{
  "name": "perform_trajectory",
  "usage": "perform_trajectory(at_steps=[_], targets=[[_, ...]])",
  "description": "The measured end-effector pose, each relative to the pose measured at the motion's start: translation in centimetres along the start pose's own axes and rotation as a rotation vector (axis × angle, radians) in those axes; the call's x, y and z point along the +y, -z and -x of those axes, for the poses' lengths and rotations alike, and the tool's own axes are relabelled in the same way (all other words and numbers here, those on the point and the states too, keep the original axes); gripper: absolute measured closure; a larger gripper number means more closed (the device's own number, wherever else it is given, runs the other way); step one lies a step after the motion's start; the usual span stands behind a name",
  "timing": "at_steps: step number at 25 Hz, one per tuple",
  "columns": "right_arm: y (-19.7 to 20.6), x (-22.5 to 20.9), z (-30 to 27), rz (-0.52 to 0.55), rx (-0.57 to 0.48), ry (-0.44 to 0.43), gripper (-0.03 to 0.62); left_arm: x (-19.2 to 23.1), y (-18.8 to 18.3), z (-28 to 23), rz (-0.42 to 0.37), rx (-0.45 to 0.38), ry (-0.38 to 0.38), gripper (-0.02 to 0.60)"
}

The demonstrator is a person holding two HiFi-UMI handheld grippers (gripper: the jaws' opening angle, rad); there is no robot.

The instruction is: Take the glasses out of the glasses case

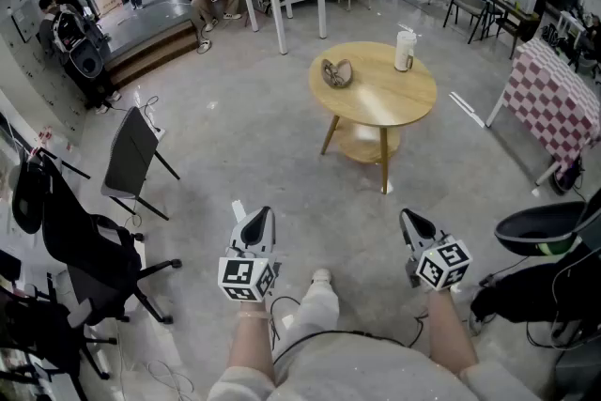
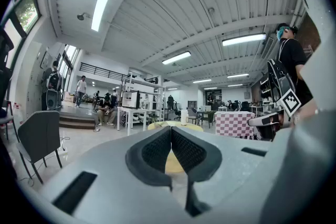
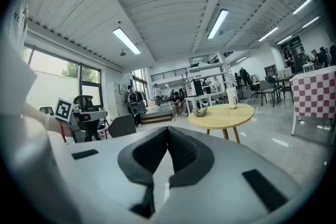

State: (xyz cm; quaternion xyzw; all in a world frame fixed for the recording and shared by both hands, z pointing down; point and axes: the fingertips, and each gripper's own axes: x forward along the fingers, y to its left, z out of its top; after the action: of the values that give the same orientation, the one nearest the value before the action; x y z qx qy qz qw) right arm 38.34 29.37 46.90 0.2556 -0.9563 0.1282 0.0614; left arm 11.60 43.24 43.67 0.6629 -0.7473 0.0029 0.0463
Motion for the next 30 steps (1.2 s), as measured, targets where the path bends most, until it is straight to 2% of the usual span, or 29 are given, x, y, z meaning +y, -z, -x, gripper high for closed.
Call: perform_trajectory(at_steps=[4, 10, 18, 27, 30], targets=[[-0.8, -2.0, -4.6, 0.020, 0.001, -0.011, 0.589, 2.0, -0.3, -4.0, 0.007, -0.019, 0.003, 0.577], [-1.4, -3.2, -9.9, 0.015, 0.035, -0.022, 0.589, 4.5, 0.2, -8.2, 0.013, 0.005, 0.000, 0.577], [-1.7, -4.7, -14.2, -0.007, 0.074, -0.004, 0.589, 7.1, 0.1, -12.6, 0.031, 0.026, 0.012, 0.577], [-3.5, -7.7, -21.7, -0.034, 0.055, 0.065, 0.588, 11.5, -0.7, -21.4, 0.020, 0.025, 0.080, 0.577], [-4.3, -8.6, -23.6, -0.039, 0.045, 0.074, 0.548, 12.3, -1.3, -23.6, 0.010, 0.019, 0.100, 0.577]])
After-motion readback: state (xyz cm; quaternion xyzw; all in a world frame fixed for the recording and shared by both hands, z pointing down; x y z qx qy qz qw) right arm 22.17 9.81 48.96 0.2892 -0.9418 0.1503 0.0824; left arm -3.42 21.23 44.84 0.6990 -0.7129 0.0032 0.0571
